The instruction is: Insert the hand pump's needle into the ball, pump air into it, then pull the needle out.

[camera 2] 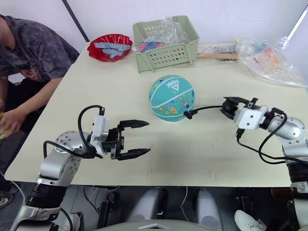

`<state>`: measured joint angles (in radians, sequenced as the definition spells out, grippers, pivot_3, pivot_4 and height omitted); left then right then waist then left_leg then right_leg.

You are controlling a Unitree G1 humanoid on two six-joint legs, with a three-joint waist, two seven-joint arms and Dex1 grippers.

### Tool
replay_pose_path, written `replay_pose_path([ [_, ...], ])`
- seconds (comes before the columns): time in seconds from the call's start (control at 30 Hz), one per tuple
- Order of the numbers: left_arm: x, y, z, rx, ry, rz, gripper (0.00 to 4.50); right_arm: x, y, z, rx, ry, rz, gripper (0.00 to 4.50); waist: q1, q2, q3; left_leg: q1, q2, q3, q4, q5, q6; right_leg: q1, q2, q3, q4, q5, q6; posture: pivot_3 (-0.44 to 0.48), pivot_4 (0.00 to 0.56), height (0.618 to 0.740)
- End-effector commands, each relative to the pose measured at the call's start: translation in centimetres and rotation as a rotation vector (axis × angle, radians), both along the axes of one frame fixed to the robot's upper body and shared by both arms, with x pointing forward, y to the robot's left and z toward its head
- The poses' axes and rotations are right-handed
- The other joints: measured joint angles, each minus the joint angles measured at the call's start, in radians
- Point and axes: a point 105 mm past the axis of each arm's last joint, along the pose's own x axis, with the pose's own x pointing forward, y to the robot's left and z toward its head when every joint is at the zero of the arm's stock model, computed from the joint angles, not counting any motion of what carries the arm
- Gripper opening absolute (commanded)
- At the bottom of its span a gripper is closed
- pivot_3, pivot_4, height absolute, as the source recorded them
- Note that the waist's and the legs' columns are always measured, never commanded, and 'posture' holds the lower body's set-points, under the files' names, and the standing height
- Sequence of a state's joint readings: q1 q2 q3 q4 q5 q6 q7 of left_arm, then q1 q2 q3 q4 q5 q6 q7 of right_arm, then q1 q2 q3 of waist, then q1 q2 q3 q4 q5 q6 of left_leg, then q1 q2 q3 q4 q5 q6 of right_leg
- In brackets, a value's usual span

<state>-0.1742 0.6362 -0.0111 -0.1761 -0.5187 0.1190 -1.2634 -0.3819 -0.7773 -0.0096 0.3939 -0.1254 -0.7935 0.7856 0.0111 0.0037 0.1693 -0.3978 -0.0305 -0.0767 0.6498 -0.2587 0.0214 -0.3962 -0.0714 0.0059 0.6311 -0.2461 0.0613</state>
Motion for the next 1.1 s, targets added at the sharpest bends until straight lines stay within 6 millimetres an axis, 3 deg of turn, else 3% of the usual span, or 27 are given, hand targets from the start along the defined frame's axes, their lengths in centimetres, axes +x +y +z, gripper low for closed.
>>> replay_pose_path([
  [0.03, -0.4, -0.5, 0.9, -0.012, -0.044, -0.028, 4.5, -0.7, -0.5, 0.2, -0.131, -0.109, 0.052, 1.63, 0.0, 0.0, 0.0, 0.0, 0.0, 0.001, 0.0, 0.0, 0.0, 0.0, 0.0, 0.001, 0.001, 0.0, 0.0, 0.0, 0.15, 0.74],
  [0.2, -0.5, -0.5, 0.7, -0.012, -0.043, -0.027, 4.5, -1.6, -0.7, -0.7, -0.188, -0.115, 0.103, 1.63, -0.002, 0.0, 0.0, 0.002, 0.0, 0.002, 0.002, 0.0, 0.0, 0.0, 0.001, 0.004, 0.004, 0.0, 0.0, 0.0, 0.15, 0.74],
  [0.23, -0.5, -0.5, 0.7, -0.012, -0.043, -0.028, 4.5, -1.8, -0.7, -0.9, -0.196, -0.103, 0.11, 2.65, -0.003, 0.0, 0.0, 0.002, 0.0, 0.003, 0.002, 0.0, 0.0, 0.0, 0.001, 0.004, 0.005, 0.0, 0.0, 0.0, 0.15, 0.74],
  [0.37, -0.4, -0.6, 0.6, -0.012, -0.041, -0.026, 4.5, -2.8, -1.5, -1.8, -0.22, -0.05, 0.124, 4.46, -0.005, -0.001, 0.0, 0.004, 0.0, 0.004, 0.003, 0.0, 0.0, 0.0, 0.001, 0.006, 0.008, 0.0, 0.0, 0.0, 0.15, 0.74],
  [0.53, -0.4, -0.6, 0.6, -0.016, -0.041, -0.028, 4.5, -3.9, -1.6, -1.7, -0.171, -0.012, 0.144, 4.46, -0.019, -0.001, 0.001, 0.007, 0.0, 0.006, 0.003, -0.001, 0.001, 0.0, 0.001, 0.009, 0.011, 0.0, 0.0, 0.0, 0.15, 0.74],
  [0.73, 0.5, -0.7, 1.1, -0.024, -0.068, 0.015, 4.5, -5.1, -1.6, -1.0, 0.269, 0.205, 0.065, 4.46, -0.023, -0.003, 0.001, 0.009, 0.001, 0.007, 0.003, -0.003, 0.005, 0.001, 0.001, 0.01, 0.013, 0.0, 0.0, 0.0, 0.15, 0.74],
  [0.83, 0.9, -0.7, 1.3, -0.033, -0.073, 0.035, 4.5, -5.5, -1.6, -0.7, 0.364, 0.261, 0.058, 4.46, -0.024, -0.003, 0.002, 0.01, 0.001, 0.009, 0.004, -0.003, 0.006, 0.001, 0.001, 0.012, 0.013, 0.0, 0.0, 0.0, 0.15, 0.74],
  [0.97, 3.2, -0.8, 3.4, -0.111, -0.088, 0.154, 4.5, -8.3, -0.4, 0.1, 0.743, 0.499, 0.08, 4.46, -0.008, -0.005, 0.001, 0.011, 0.001, 0.008, 0.004, -0.003, 0.006, 0.003, 0.001, 0.012, 0.013, 0.0, 0.0, 0.0, 0.15, 0.74],
  [1.1, 4.9, -0.8, 4.6, -0.134, -0.091, 0.228, 4.5, -9.6, 0.3, 0.7, 0.871, 0.562, 0.093, 4.46, -0.005, -0.006, 0.002, 0.011, 0.001, 0.006, 0.005, -0.003, 0.006, 0.003, 0.002, 0.012, 0.014, 0.0, 0.0, 0.0, 0.15, 0.74],
])
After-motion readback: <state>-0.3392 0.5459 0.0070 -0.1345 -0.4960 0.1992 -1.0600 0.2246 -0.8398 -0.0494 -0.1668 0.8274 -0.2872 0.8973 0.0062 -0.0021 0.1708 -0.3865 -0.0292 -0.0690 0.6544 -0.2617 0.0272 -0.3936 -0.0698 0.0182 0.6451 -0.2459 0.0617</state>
